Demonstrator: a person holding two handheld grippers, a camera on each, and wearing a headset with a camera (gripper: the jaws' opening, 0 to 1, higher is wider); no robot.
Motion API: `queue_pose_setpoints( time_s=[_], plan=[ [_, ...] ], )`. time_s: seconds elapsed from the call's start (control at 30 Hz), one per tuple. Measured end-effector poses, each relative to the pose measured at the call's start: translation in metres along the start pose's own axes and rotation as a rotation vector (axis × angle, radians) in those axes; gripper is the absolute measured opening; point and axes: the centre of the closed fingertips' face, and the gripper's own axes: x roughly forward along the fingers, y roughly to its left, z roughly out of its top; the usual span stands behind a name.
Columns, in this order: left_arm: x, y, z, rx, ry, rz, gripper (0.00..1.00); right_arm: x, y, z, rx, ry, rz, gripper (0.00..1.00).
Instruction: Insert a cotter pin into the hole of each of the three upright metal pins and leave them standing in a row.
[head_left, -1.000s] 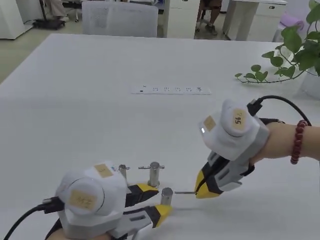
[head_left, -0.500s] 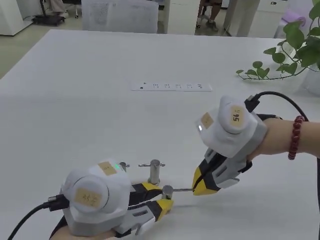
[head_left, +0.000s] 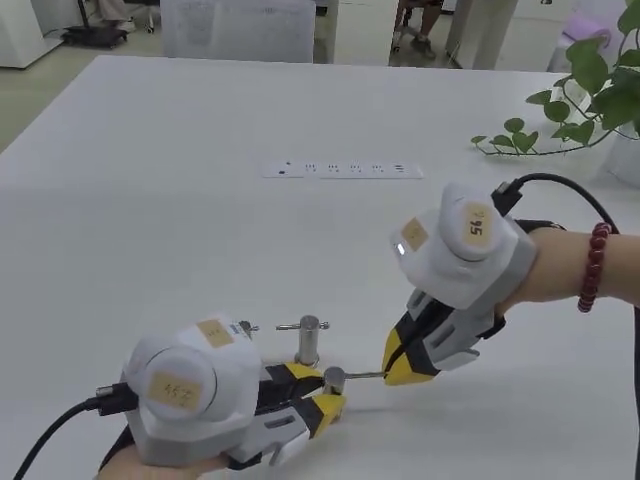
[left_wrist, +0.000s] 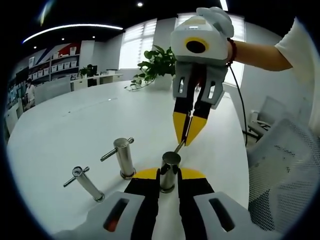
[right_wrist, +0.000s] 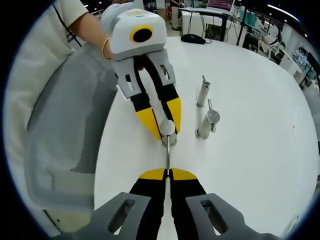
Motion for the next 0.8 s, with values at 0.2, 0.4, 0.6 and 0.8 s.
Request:
queue_pose_setpoints(
  time_s=[0.2,0.4,0.6,0.8],
  plan=[
    [0.0001,0.0,0.0,0.008,0.001,-0.006,0.12,0.0012,-0.0028,-0.0001,-0.047,0.009,-0.005,0.04],
    [0.0003,-0.0001,0.0,0.011,0.001,-0.018,0.12,0.0014,-0.0034,0.0002,-0.099,0.013,-0.003,0.04],
    [0.0006,-0.0003,-0.0002,0.013,0.001,-0.028,0.12,0.0021,-0.0034,0.0053,-0.124,-0.009,0.002,0.04],
    [0.0007,-0.0002,-0.0006,0.011,0.0,-0.033,0.12,0.0039,-0.0036,0.0071,-0.137,-0.005,0.003,0.04]
  ],
)
